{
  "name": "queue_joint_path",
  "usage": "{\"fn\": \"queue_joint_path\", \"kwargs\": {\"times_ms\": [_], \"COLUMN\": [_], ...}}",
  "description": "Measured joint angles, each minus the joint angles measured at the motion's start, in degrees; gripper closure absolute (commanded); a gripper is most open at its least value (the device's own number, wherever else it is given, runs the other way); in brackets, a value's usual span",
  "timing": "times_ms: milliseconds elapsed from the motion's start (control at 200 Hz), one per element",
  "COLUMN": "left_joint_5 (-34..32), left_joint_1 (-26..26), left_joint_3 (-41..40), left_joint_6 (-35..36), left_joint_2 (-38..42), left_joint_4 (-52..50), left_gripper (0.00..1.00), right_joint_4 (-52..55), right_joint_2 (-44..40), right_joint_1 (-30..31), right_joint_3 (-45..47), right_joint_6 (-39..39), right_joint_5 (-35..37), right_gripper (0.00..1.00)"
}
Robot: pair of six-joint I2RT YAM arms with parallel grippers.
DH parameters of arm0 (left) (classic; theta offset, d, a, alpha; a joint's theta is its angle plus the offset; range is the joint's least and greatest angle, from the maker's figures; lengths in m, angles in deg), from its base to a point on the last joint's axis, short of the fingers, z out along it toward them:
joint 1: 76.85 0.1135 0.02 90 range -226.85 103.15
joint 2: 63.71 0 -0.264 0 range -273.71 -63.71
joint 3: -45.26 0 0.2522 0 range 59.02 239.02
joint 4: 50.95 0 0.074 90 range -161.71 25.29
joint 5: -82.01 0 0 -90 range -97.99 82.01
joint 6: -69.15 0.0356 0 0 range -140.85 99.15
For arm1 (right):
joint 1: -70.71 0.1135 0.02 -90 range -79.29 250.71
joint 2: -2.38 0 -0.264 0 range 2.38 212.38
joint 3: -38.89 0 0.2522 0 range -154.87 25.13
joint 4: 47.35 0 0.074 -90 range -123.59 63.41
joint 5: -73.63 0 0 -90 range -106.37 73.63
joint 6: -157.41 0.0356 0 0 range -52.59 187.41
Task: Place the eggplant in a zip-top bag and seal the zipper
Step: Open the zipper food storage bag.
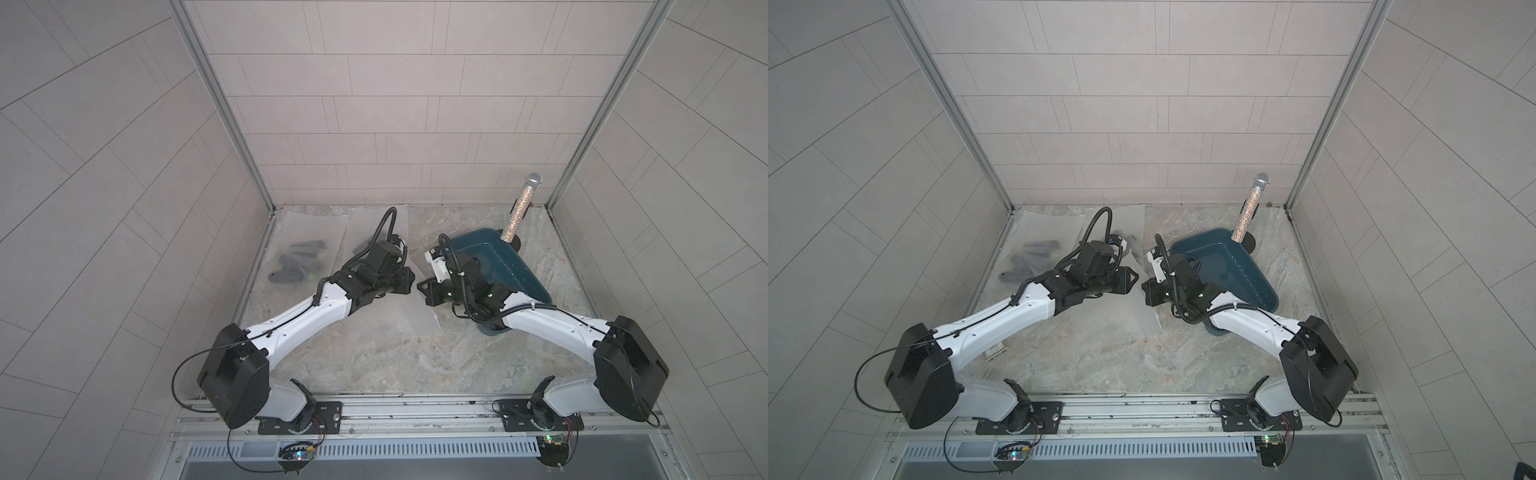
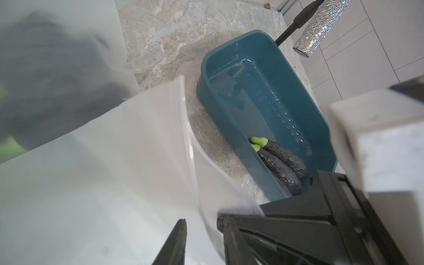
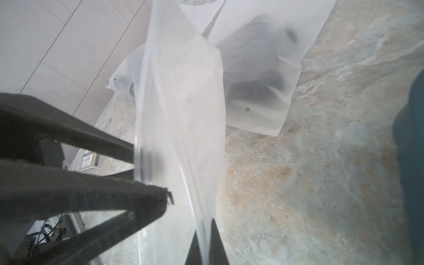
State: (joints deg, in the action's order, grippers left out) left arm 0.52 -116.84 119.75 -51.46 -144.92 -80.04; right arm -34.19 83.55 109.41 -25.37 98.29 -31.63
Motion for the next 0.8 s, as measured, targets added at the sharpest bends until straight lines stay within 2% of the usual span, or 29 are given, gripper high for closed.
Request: {"fn": "queue_joint_path", "kwargs": {"times_ms": [150,320,405,455,625,800], "left_joint_5": [-0.94,-1.03,-0.66,-0.13,2.23,1.42], "left_joint_1": [0.0,0.0,0.0,0.0,0.04,0.07], "left_joint_3": [0.0,0.13,0.31,0.63,1.62,2.34], "left_joint_6": [0.22,0.22,0.07,-0.07,-0.63,0.35], "left_joint_2": [0.0,-0.74,-2.05,-2.97,-4.52,-3.5], "left_joint_4": [-1.46,-1.95,-2.03,-2.12,-2.14,-5.35], "left_gripper": [0.68,0.59,0.58,0.62,0.82,0.94], "right_joint_4": [0.04,-0.02,-0.28,-0.63,-2.21,-2.1], "right_joint_2": [-0.04,-0.66,-1.25,-1.46,-1.55,-1.51], "right_joint_1": [0.0,0.04,0.04,0.09,0.31,0.24], "right_joint_3": [0.0,0.0,0.0,0.0,0.0,0.0], "right_joint_6": [0.33,1.16,1.75,2.23,4.26,5.35], "right_joint_5": [1.88,2.6,2.64,2.67,3.02,3.8], "right_gripper": [1.0,1.0,1.0,1.0,1.0,1.0]}}
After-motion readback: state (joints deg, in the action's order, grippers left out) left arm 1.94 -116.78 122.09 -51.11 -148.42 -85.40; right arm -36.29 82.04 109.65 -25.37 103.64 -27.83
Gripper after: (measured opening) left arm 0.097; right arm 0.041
